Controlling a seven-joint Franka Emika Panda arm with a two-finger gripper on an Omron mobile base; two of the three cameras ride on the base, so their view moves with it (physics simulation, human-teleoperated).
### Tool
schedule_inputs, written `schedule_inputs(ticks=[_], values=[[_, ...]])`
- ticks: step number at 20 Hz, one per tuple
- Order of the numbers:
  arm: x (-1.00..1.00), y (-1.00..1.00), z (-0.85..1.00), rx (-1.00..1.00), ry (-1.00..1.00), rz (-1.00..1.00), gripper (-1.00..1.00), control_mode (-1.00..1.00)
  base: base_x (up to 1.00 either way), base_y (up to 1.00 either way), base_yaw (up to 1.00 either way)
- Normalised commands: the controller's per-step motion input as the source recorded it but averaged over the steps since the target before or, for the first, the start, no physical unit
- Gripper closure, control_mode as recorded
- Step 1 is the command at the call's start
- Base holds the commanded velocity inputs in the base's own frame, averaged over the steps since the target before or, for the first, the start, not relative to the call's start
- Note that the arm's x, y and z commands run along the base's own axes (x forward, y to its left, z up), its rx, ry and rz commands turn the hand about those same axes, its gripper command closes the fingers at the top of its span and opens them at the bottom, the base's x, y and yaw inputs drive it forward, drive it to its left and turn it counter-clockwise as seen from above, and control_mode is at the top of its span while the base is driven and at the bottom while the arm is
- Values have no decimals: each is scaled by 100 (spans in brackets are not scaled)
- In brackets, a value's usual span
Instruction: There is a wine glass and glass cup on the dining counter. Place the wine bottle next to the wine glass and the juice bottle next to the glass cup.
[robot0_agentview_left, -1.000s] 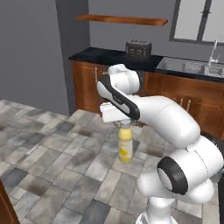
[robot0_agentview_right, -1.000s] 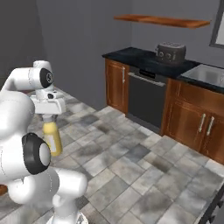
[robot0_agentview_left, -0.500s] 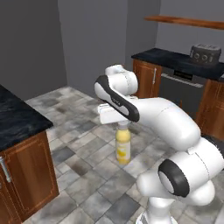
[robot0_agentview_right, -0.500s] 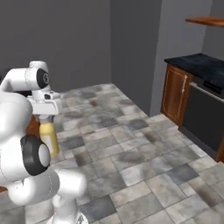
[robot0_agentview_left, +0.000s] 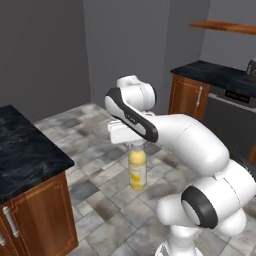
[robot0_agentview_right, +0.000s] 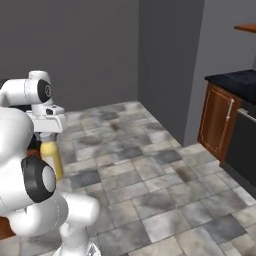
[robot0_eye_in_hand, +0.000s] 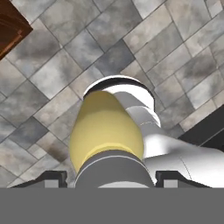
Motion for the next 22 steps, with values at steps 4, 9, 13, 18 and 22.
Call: schedule_inputs(ticks=[4, 9, 13, 18, 22], values=[[0, 0, 0, 0, 0, 0, 100, 100, 89, 0, 14], [0, 0, 0, 0, 0, 0, 100, 100, 80, -14, 15], [0, 0, 0, 0, 0, 0, 100, 100, 68, -30, 13], [0, 0, 0, 0, 0, 0, 100, 100, 64, -34, 12], [0, 0, 0, 0, 0, 0, 100, 100, 70, -29, 12]])
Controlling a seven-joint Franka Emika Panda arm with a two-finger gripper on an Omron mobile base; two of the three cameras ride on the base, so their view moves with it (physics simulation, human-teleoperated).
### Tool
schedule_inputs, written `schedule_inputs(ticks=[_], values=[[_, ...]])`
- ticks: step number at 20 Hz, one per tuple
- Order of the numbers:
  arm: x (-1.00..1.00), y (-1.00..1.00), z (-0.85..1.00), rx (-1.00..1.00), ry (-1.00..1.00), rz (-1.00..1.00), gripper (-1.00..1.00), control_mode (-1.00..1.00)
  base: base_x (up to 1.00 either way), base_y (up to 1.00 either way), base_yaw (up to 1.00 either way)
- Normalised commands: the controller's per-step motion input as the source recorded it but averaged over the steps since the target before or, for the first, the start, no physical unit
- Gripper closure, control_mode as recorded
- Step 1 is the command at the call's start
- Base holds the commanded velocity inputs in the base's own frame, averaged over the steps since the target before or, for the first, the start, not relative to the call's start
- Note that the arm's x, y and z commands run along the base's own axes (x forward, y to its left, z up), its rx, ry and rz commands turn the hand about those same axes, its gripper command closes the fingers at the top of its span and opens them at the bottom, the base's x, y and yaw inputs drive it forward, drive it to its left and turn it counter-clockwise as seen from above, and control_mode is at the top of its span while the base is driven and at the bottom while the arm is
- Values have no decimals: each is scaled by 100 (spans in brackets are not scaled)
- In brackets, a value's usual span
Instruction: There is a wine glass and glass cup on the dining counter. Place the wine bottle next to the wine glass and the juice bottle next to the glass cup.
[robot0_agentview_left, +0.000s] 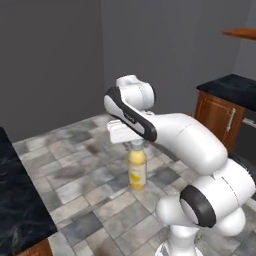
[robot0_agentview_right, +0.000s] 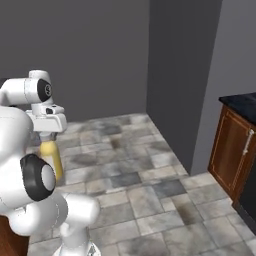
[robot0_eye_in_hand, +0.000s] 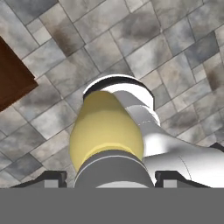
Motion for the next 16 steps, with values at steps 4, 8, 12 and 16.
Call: schedule_inputs(ticks=[4, 8, 12, 16], values=[[0, 0, 0, 0, 0, 0, 100, 100, 82, -18, 16], [0, 0, 0, 0, 0, 0, 100, 100, 89, -5, 20], [0, 0, 0, 0, 0, 0, 100, 100, 90, -3, 22], [0, 0, 0, 0, 0, 0, 100, 100, 90, -3, 22]])
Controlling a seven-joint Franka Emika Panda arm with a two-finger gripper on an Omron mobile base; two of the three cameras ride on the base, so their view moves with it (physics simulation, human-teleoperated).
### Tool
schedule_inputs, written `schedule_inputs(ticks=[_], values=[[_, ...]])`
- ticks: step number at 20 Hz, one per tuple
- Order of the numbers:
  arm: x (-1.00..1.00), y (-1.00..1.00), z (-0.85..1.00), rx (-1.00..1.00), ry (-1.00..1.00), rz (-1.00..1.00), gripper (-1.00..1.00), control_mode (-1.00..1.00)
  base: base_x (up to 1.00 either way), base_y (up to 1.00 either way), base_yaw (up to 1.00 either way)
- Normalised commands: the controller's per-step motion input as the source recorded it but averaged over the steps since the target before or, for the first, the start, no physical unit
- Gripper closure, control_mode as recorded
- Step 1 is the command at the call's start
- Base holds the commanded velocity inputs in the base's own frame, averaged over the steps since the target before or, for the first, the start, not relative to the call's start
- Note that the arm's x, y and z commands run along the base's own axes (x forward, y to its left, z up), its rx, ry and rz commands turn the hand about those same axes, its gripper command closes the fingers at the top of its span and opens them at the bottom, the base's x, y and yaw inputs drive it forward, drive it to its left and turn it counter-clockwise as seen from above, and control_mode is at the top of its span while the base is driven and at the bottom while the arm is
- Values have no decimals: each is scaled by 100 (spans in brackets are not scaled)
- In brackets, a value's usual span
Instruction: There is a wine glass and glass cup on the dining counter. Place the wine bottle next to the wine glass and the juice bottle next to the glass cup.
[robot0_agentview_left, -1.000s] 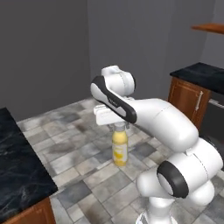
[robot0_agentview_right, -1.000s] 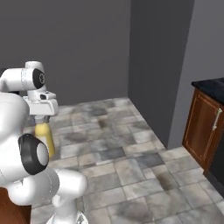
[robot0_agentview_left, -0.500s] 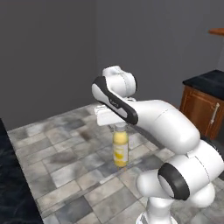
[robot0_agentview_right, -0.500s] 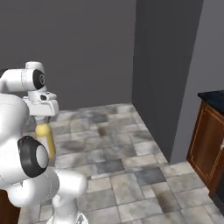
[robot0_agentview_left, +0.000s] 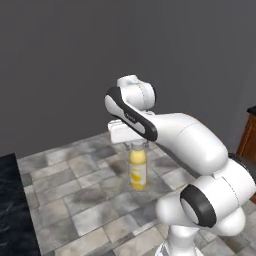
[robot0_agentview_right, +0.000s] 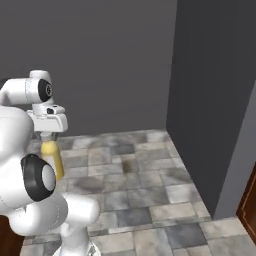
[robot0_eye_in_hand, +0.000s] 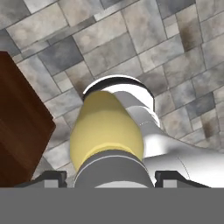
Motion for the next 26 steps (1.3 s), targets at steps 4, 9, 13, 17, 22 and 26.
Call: schedule_inputs(ticks=[4, 9, 13, 17, 22, 26], values=[[0, 0, 0, 0, 0, 0, 100, 100, 91, -1, 23], [0, 0, 0, 0, 0, 0, 100, 100, 91, -2, 23], [0, 0, 0, 0, 0, 0, 100, 100, 90, -1, 26], [0, 0, 0, 0, 0, 0, 100, 100, 89, -1, 27], [0, 0, 0, 0, 0, 0, 100, 100, 88, -2, 29], [0, 0, 0, 0, 0, 0, 100, 100, 83, -1, 36]])
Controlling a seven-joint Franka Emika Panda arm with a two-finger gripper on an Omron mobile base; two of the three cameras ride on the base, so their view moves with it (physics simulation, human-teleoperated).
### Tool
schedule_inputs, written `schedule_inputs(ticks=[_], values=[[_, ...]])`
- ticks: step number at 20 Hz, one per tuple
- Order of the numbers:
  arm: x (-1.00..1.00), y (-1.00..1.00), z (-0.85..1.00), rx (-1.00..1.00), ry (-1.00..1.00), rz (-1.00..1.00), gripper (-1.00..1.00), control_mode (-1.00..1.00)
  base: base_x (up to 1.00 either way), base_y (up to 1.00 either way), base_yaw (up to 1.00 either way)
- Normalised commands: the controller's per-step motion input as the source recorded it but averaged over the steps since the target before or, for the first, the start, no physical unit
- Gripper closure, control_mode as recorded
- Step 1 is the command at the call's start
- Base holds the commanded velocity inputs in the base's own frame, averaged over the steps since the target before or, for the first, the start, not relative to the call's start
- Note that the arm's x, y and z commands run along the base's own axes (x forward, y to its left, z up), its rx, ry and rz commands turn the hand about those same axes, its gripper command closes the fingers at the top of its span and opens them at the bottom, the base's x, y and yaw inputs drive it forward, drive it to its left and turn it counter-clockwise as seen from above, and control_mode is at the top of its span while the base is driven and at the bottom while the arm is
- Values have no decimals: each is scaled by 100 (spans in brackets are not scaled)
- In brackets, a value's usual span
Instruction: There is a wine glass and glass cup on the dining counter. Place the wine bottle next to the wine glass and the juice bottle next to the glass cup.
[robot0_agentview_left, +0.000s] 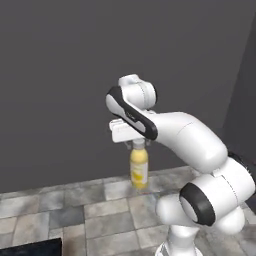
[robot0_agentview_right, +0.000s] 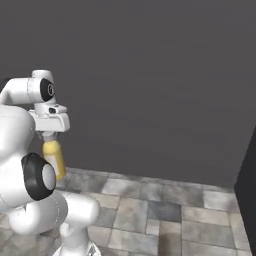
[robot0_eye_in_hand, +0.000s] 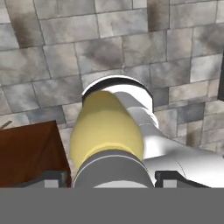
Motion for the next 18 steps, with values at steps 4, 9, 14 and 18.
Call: schedule_inputs(ticks=[4, 9, 14, 18], values=[[0, 0, 0, 0, 0, 0, 100, 100, 67, -2, 56], [0, 0, 0, 0, 0, 0, 100, 100, 50, -2, 72], [0, 0, 0, 0, 0, 0, 100, 100, 49, -2, 72], [0, 0, 0, 0, 0, 0, 100, 100, 59, -12, 49]])
